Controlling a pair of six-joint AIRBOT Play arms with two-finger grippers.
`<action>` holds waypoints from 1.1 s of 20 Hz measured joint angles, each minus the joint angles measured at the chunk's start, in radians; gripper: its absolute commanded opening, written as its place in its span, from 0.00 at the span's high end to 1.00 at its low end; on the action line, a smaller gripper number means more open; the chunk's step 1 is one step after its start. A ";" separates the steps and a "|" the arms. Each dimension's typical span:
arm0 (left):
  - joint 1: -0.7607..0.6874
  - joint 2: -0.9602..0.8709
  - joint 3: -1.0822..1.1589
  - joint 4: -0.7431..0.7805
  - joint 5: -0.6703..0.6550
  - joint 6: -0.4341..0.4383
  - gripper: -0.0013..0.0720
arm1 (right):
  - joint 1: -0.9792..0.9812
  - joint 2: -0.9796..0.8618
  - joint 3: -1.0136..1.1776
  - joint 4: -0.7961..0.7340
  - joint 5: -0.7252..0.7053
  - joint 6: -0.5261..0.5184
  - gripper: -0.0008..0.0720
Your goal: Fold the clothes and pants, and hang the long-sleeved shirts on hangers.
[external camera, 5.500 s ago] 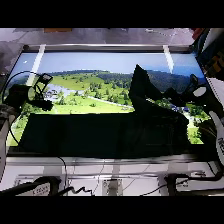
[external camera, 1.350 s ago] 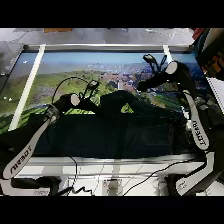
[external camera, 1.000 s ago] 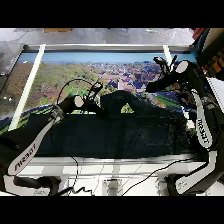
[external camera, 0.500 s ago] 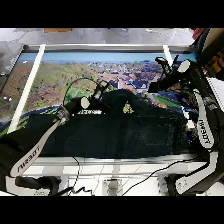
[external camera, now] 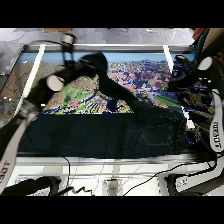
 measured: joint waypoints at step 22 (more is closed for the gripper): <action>0.243 -0.055 0.010 0.620 -0.708 -0.454 0.95 | -0.426 0.014 -0.610 0.341 -0.006 -0.205 0.17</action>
